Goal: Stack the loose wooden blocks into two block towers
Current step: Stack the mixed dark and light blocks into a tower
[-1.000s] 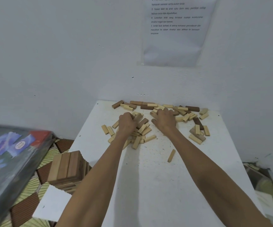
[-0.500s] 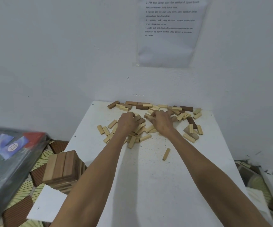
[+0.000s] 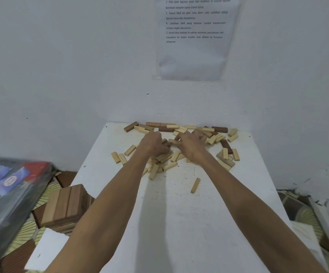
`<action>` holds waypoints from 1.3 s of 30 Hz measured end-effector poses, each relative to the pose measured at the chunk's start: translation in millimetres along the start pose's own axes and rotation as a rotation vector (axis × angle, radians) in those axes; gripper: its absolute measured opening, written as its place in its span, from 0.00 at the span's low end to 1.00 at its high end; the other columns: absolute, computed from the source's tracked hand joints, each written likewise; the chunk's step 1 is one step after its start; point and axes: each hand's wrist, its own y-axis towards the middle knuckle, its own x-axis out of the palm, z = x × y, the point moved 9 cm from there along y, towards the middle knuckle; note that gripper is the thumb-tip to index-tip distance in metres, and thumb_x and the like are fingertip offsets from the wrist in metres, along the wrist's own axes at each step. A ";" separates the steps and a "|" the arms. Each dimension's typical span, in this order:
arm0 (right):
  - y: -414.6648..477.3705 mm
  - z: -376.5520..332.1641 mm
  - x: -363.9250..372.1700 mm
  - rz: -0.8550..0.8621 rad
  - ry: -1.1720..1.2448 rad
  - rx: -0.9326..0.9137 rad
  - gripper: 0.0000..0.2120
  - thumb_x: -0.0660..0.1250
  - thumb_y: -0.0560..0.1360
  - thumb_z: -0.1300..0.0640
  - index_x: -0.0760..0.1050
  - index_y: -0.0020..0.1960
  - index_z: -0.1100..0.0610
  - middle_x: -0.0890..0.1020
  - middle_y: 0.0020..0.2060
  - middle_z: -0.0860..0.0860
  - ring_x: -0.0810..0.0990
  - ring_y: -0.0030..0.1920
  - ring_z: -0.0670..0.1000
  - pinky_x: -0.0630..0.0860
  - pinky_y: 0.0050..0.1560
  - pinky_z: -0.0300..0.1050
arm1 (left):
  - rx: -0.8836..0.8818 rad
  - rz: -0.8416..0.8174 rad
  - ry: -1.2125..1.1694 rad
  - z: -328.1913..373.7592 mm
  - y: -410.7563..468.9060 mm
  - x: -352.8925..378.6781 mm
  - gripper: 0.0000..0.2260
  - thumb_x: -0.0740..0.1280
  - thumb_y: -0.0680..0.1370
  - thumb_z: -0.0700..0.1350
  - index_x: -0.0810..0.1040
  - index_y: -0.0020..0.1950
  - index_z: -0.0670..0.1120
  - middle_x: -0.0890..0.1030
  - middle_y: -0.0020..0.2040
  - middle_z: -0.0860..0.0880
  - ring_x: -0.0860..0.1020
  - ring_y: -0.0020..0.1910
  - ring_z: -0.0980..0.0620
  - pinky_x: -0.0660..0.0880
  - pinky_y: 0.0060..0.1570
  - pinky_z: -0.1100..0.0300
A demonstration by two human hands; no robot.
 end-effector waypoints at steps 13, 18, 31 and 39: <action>-106.0 -13.8 -41.6 0.153 0.118 0.066 0.11 0.68 0.77 0.49 0.79 0.58 0.50 0.80 0.54 0.48 0.65 0.69 0.60 0.65 0.58 0.59 | 0.004 0.205 -0.348 -1.5 -122.3 -5.3 0.19 0.74 0.73 0.54 0.78 0.56 0.43 0.81 0.45 0.47 0.79 0.45 0.47 0.75 0.43 0.55; -200.0 -26.2 -15.4 0.136 0.238 0.123 0.13 0.67 0.76 0.46 0.77 0.58 0.48 0.82 0.48 0.46 0.73 0.58 0.54 0.65 0.54 0.54 | 0.084 0.175 -0.341 -9.9 -211.9 32.4 0.30 0.71 0.76 0.51 0.70 0.77 0.50 0.83 0.54 0.44 0.79 0.55 0.43 0.74 0.53 0.54; -275.2 -23.8 46.5 -0.148 0.294 0.058 0.37 0.68 0.75 0.33 0.60 0.78 0.44 0.76 0.46 0.41 0.68 0.60 0.49 0.62 0.60 0.52 | 0.193 0.007 -0.187 -27.2 -260.3 79.1 0.31 0.73 0.76 0.60 0.72 0.74 0.46 0.69 0.69 0.48 0.78 0.57 0.44 0.75 0.56 0.53; -261.7 -13.6 41.4 -0.397 0.305 -0.124 0.48 0.75 0.72 0.40 0.49 0.82 0.40 0.76 0.50 0.40 0.66 0.60 0.45 0.59 0.63 0.49 | 0.294 -0.162 -0.174 -33.1 -254.6 73.5 0.33 0.78 0.73 0.46 0.72 0.76 0.47 0.74 0.67 0.50 0.81 0.46 0.54 0.78 0.54 0.55</action>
